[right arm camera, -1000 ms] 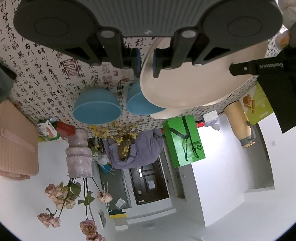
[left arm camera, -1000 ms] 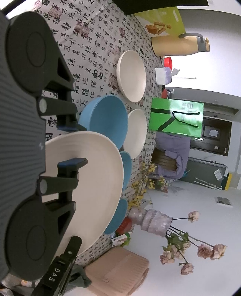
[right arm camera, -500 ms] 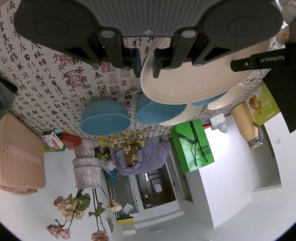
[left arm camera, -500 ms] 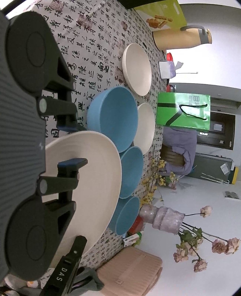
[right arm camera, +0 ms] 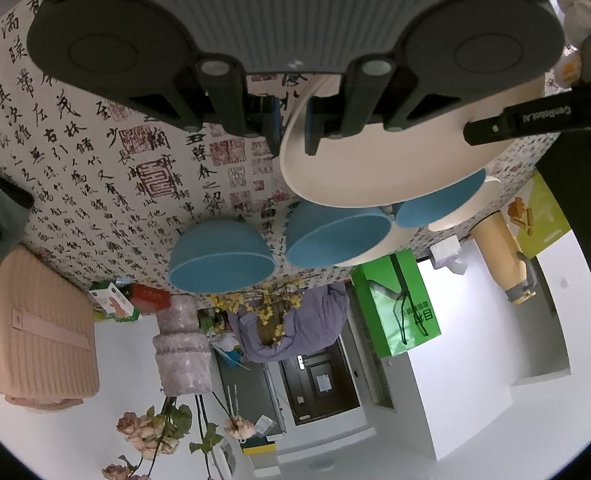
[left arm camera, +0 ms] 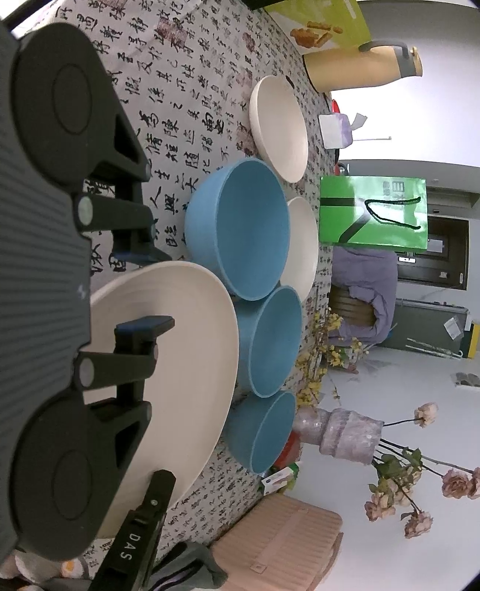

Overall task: Organize plates and bowls
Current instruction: 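Lower the cream plates onto the cloth beside the blue bowls and open both grippers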

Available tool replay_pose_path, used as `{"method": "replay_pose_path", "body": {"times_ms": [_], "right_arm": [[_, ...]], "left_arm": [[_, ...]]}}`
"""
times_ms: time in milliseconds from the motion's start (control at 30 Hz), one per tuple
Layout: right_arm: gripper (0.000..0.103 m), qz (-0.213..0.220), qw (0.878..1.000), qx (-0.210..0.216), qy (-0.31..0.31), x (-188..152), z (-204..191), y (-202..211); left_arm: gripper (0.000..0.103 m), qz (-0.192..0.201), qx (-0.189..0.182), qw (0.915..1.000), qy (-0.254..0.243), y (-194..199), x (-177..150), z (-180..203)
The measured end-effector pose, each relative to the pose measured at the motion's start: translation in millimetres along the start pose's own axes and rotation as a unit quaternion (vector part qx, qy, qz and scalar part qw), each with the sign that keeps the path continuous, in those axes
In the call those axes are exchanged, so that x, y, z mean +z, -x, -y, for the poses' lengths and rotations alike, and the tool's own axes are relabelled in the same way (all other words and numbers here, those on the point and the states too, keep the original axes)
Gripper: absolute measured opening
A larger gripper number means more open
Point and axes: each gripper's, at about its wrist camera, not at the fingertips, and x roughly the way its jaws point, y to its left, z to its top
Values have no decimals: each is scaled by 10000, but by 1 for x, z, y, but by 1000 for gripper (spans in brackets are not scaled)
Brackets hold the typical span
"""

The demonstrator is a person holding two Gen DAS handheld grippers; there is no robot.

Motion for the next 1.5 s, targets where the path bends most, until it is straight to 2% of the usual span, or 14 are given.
{"method": "replay_pose_path", "body": {"times_ms": [633,933,1367,1500], "right_arm": [[13,-7,9999,-166,3,-16,11,-23],[13,152,9991,-300,261,-21,11,-31],[14,216,9976,-397,519,-28,8,-49],[14,148,9982,-395,430,-28,11,-54]], "left_arm": [[29,-16,-56,9999,-109,-29,-15,2],[29,-15,-263,9996,-101,-48,-15,-3],[30,90,-327,9989,-309,-70,-18,-5],[30,-36,-306,9989,-365,-77,-17,-5]]}}
